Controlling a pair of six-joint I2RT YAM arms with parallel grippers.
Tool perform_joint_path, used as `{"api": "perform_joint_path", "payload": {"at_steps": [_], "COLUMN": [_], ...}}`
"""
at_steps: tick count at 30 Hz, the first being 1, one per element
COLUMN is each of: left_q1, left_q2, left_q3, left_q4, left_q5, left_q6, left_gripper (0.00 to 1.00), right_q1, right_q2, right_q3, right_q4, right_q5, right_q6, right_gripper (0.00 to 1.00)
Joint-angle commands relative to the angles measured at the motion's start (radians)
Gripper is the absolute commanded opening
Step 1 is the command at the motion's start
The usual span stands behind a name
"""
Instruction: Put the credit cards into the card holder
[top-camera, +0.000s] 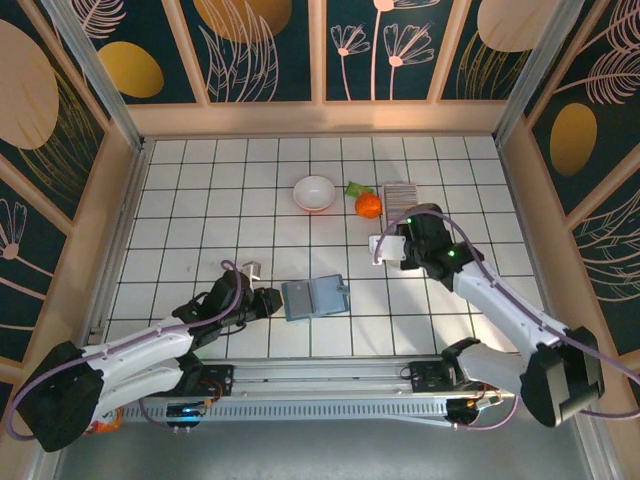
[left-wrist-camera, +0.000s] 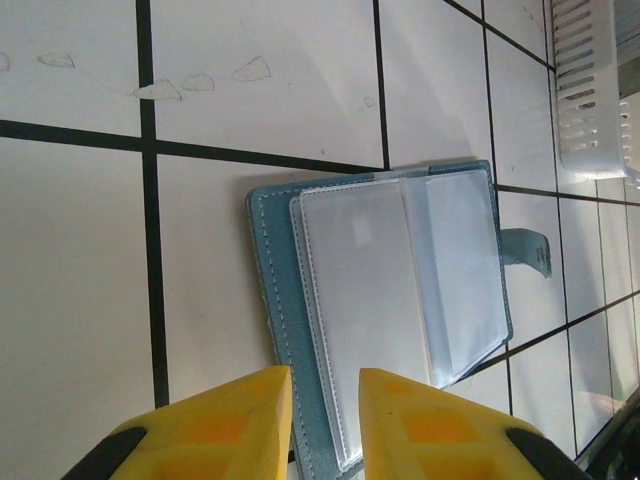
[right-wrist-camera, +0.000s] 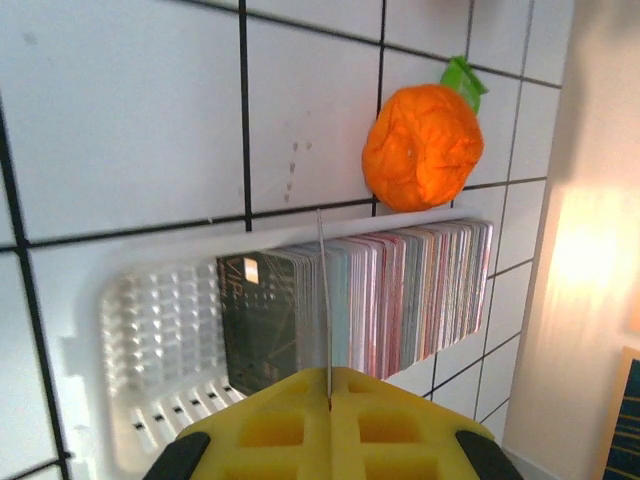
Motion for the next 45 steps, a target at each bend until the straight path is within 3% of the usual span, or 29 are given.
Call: {"api": "perform_joint_path", "payload": {"at_steps": [1,5,11,14,17,25,36,45], "left_q1": [-0.001,-0.001,-0.002,-0.002,-0.002,-0.002,-0.002,-0.001], "left_q2": [-0.023,-0.037,0.001,0.051,0.096,0.197,0.298,0.308], "left_q3": [0.021,0.021,0.041,0.065,0.079,0.117,0.154,0.143], "left_q4": [-0.027,-0.007,0.025,0.039,0.066,0.070,0.037,0.027], "left_q5": [-0.011,-0.006,0.017,0.043,0.056,0.054,0.034,0.017], "left_q6": [-0.014,-0.034,-0.058,-0.063,-0.078,-0.081,-0.044,-0.013], "left_gripper": [0.23,0.19,0.12,0.09,0.08,0.06,0.08,0.07], "right_q1": [0.072,0.178,0.189,0.189,0.189,0.270,0.315,0.321], "right_q2": [-0.108,-0.212,-0.259,-0.235,-0.178,0.019,0.274,0.362], "right_q3": [-0.020,0.042,0.064,0.010,-0.054,-0.168,-0.158,-0.142], "right_q4": [0.003,0.049,0.078,0.146,0.225,0.434,0.535,0.570], "right_q5": [0.017,0.004,-0.173,-0.286,-0.410,-0.505,-0.534,-0.535], "right_q6": [0.189,0.651,1.353,1.644,1.830,2.076,2.111,2.126], "right_gripper": [0.00,0.00,0.00,0.00,0.00,0.00,0.00,0.00]}}
